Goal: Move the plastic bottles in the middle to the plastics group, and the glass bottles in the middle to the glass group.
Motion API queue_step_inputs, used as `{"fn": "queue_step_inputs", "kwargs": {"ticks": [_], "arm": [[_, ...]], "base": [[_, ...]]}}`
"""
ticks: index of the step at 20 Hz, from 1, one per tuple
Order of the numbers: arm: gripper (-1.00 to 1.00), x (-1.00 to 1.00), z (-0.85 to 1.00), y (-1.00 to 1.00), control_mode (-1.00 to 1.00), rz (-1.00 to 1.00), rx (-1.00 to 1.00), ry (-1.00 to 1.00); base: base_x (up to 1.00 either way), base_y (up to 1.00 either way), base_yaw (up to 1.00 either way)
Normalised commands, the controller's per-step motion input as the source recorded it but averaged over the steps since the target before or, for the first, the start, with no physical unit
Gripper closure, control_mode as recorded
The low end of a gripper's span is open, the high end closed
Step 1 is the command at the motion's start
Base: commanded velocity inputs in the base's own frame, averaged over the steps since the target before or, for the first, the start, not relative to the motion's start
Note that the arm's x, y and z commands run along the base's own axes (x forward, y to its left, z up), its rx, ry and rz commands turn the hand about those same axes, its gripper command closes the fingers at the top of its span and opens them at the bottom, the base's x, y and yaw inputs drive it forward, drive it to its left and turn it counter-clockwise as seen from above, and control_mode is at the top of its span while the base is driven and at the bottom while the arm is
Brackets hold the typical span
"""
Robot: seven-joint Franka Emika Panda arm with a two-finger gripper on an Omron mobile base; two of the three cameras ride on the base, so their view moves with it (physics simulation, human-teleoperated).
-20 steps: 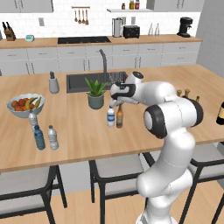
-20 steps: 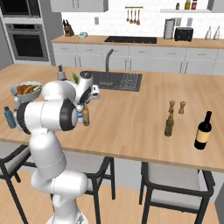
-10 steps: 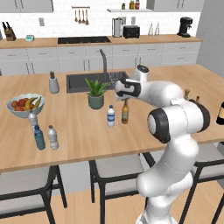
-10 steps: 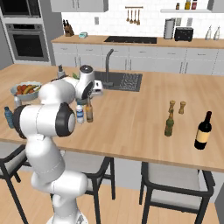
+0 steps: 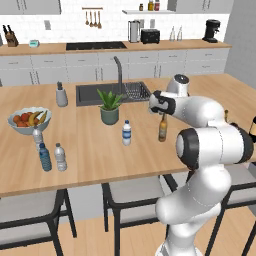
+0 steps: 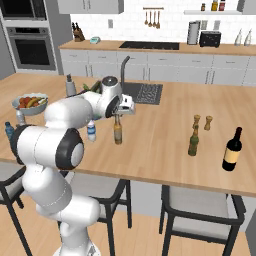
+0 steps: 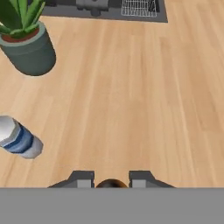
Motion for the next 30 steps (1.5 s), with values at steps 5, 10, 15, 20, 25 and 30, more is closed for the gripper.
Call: {"fn": "queue_step_inputs", "kwargs": {"ticks": [5,10,15,20,25,30], "arm": [[1.00,-0.22,0.05,-0.94,-1.00,-0.24,0.00,0.00],[1.00,-0.28,0.05,-0.99,-1.00,-0.22,0.00,0.00],[1.00,-0.28,0.07,-0.94,-1.00,-0.21,0.00,0.00],[1.00,-0.32,0.05,-0.87,-1.00,-0.21,0.00,0.00],[1.00,-0.28,0.01,-0.85,-1.00,-0.19,0.00,0.00],[1.00,-0.07,0.02,-0.65,-1.00,-0.12,0.00,0.00]], "base": [[0.00,0.00,0.00],[0.00,0.00,0.00],[0.00,0.00,0.00],[0.00,0.00,0.00],[0.00,0.00,0.00],[0.00,0.00,0.00]]}}
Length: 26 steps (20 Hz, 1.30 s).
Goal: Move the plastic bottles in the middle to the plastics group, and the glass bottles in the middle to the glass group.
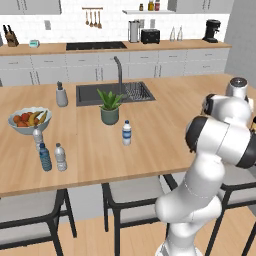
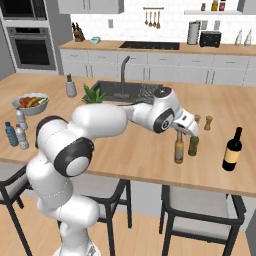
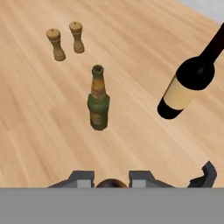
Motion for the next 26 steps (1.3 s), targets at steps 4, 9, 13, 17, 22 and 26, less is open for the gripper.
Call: {"fn": "queue_step_inputs", "kwargs": {"ticks": [4,9,13,17,22,26], "arm": [[1.00,0.00,0.00,-0.44,-1.00,-0.03,0.00,0.00],[1.00,0.00,0.00,-0.42,-1.00,0.00,0.02,0.00],[1.00,0.00,-0.02,-0.26,-1.00,0.00,0.00,0.00],[1.00,0.00,-0.19,-0.02,-1.00,0.00,0.00,0.00],[1.00,0.00,-0.24,0.00,-1.00,0.00,0.00,0.00],[1.00,0.01,-0.13,0.00,-1.00,0.00,0.00,0.00]], "base": [[0.00,0.00,0.00],[0.00,0.00,0.00],[0.00,0.00,0.00],[0.00,0.00,0.00],[0.00,0.00,0.00],[0.00,0.00,0.00]]}}
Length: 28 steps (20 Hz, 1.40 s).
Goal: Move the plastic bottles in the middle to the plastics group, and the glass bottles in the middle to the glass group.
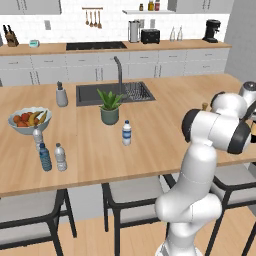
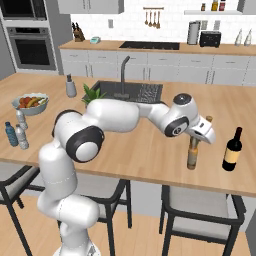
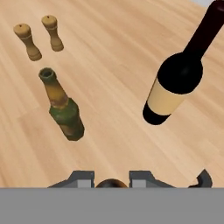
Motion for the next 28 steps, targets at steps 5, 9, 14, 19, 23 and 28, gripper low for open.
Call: {"fn": "queue_step_inputs", "kwargs": {"ticks": [5,9,14,19,23,28], "arm": [[1.00,0.02,-0.08,0.00,-1.00,0.00,0.00,-0.01],[1.00,0.00,-0.04,-0.01,-1.00,0.00,0.02,-0.01],[1.00,0.00,-0.04,0.00,-1.00,0.00,0.00,0.00],[1.00,0.00,-0.18,0.00,-1.00,0.00,0.00,0.00],[1.00,0.00,-0.12,0.00,-1.00,0.00,0.00,0.00],[1.00,0.00,-0.08,0.00,-1.00,0.00,0.00,-0.01]], "base": [[0.00,0.00,0.00],[0.00,0.00,0.00],[0.00,0.00,0.00],[0.00,0.00,0.00],[0.00,0.00,0.00],[0.00,0.00,0.00]]}}
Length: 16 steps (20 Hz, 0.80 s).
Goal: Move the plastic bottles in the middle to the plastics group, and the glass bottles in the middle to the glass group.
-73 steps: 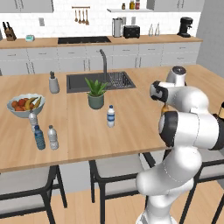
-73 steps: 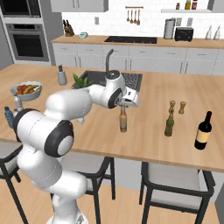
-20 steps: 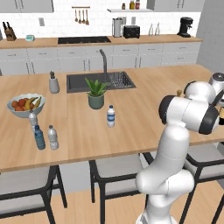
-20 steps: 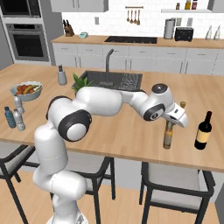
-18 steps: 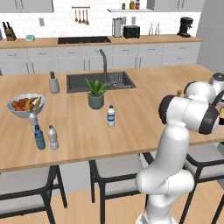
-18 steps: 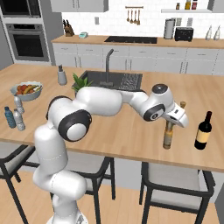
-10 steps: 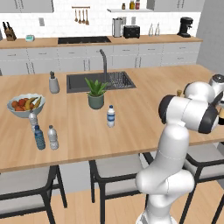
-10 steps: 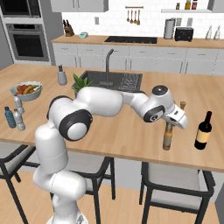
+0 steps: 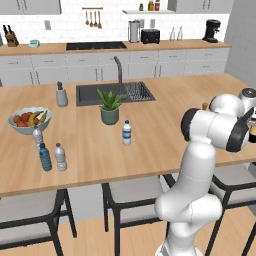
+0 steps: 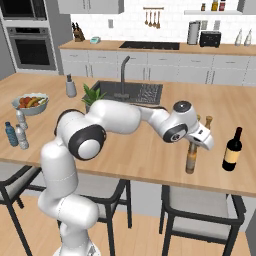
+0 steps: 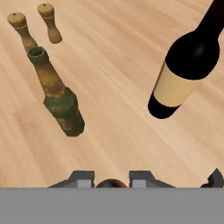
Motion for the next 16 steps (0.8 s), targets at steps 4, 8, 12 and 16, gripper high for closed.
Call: {"fn": "queue_step_inputs", "kwargs": {"ticks": [4,8,12,16], "arm": [[1.00,0.00,-0.15,0.00,-1.00,0.00,0.00,0.00],[1.00,0.00,-0.14,0.00,-1.00,0.00,0.00,0.00],[1.00,0.00,-0.05,0.00,-1.00,0.00,0.00,0.00],[-1.00,0.00,0.00,0.00,-1.00,0.00,0.00,0.00]], "base": [[0.00,0.00,0.00],[0.00,0.00,0.00],[0.00,0.00,0.00],[0.00,0.00,0.00]]}}
